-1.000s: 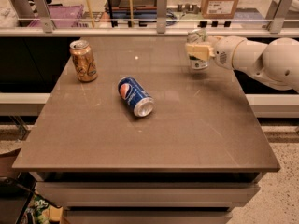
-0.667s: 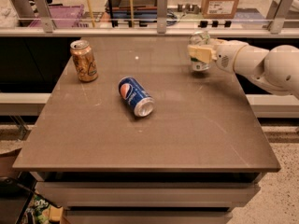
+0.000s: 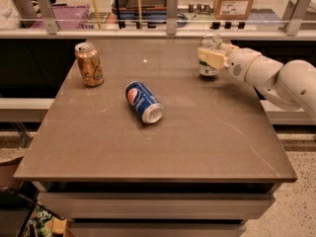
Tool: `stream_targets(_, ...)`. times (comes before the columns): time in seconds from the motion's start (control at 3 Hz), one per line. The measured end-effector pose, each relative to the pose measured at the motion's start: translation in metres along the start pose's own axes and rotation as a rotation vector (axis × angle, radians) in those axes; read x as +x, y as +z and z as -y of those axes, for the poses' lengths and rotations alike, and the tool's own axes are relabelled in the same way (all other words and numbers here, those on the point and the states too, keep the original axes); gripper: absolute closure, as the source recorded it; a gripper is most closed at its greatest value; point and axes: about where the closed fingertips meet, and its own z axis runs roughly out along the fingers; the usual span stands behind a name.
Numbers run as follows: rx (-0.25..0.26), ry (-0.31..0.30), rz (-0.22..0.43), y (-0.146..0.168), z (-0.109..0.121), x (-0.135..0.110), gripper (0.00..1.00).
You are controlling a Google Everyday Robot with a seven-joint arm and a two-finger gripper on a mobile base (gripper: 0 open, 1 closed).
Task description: Place 7up can upright
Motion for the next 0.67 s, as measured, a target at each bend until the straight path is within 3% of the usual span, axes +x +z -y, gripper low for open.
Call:
stream_targets(0.33,-0.026,0.010,0.039,0.0044,-0.0002,0.0020,1.00)
stream_targets(0.67,-0.025,0.019,0.046,0.0053,0.0015,0.0062,0.83)
